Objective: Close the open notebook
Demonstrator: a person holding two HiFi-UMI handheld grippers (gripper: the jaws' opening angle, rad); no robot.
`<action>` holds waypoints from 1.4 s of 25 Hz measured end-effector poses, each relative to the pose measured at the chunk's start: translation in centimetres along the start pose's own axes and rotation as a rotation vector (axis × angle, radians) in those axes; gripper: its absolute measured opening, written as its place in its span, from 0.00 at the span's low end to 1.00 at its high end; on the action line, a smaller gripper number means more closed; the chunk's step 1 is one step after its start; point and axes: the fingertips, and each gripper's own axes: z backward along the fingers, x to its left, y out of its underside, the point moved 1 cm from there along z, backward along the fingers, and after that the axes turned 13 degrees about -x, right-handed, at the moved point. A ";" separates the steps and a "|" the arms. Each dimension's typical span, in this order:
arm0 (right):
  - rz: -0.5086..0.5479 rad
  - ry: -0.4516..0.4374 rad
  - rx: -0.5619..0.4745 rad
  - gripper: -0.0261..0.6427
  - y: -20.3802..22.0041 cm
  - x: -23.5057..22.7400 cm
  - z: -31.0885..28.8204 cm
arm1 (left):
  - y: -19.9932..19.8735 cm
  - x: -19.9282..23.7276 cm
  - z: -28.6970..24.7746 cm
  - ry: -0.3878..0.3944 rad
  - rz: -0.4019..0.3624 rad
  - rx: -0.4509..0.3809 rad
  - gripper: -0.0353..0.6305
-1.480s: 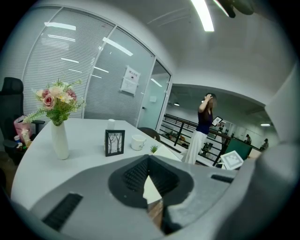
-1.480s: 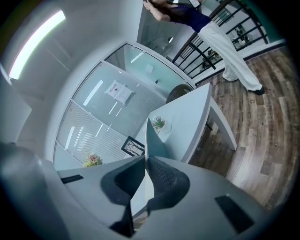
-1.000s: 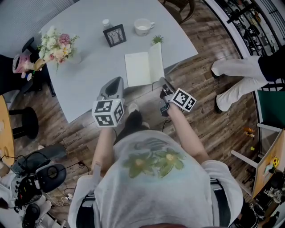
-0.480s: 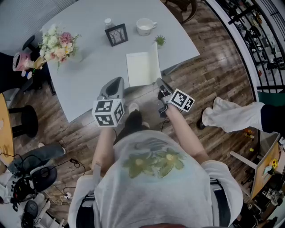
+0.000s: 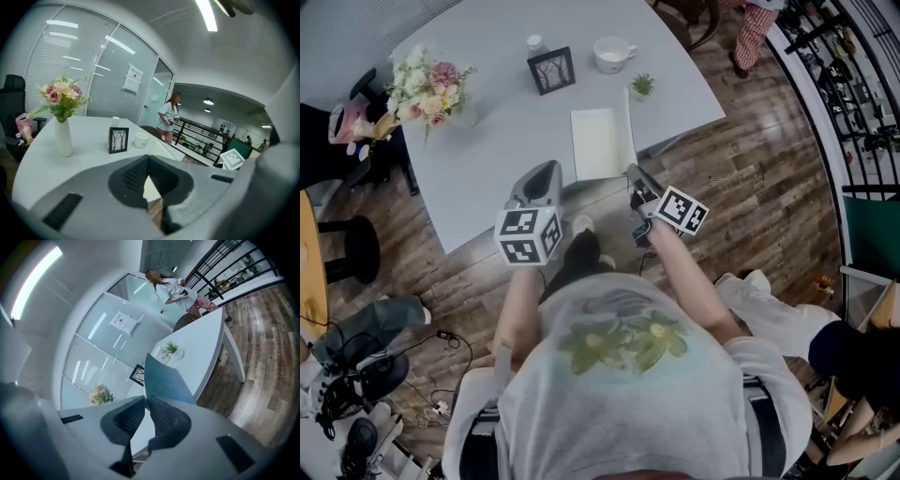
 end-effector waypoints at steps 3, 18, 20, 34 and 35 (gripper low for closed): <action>0.004 -0.003 0.010 0.10 0.4 0.2 -0.2 | 0.1 0.3 0.2 -0.003 0.001 0.001 0.06; 0.009 -0.014 0.046 0.10 2.3 0.8 -1.5 | 0.5 2.0 0.7 -0.031 0.016 0.000 0.06; 0.010 -0.015 0.049 0.10 2.5 1.0 -1.5 | 0.5 2.0 0.8 -0.032 0.016 0.000 0.06; 0.023 -0.020 0.078 0.11 3.8 1.1 -2.2 | 0.6 2.5 0.7 -0.035 0.013 0.004 0.06; 0.024 -0.020 0.082 0.11 3.9 1.1 -2.3 | 0.6 2.6 0.6 -0.036 0.013 0.005 0.06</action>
